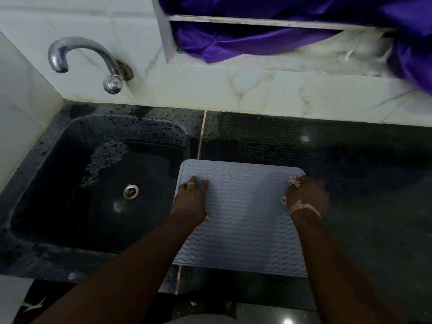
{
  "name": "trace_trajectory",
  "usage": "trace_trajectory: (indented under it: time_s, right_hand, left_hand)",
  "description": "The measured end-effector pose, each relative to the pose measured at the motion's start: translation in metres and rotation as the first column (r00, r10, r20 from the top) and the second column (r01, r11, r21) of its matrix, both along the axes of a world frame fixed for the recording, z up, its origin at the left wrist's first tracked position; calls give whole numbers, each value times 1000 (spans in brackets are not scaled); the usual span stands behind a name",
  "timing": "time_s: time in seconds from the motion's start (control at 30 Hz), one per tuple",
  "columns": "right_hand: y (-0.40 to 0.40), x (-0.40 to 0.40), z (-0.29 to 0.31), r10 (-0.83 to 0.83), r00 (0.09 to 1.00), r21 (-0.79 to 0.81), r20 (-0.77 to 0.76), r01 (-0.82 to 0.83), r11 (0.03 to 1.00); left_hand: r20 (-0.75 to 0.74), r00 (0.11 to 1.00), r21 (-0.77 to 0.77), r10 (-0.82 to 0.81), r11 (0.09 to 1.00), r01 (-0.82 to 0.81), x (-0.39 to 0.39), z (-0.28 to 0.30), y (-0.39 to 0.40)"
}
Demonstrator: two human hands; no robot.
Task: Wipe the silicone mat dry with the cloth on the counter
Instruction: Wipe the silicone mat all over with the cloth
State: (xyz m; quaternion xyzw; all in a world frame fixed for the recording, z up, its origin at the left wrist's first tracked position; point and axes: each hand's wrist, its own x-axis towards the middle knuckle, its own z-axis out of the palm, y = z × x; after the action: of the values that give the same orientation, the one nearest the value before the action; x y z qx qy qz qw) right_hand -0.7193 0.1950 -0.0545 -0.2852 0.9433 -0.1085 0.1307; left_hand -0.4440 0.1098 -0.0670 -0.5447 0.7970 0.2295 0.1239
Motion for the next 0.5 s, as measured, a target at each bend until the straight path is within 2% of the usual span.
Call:
trace_trajectory:
  time_s: [0.1, 0.23, 0.33, 0.5]
  right_hand:
    - [-2, 11, 2, 31, 999, 7, -26, -31, 1000]
    - [-11, 22, 5, 21, 1000, 5, -5, -21, 1000]
    - [-13, 33, 4, 2, 1000, -55, 29, 0, 998]
    - [-25, 65, 0, 56, 997, -62, 56, -52, 997]
  left_hand:
    - [6, 1000, 4, -3, 1000, 3, -1, 1, -2]
    - [18, 1000, 4, 0, 1000, 0, -1, 1, -4]
    - [16, 1000, 6, 6, 1000, -6, -1, 0, -4]
    - [18, 1000, -5, -7, 1000, 7, -1, 2, -6]
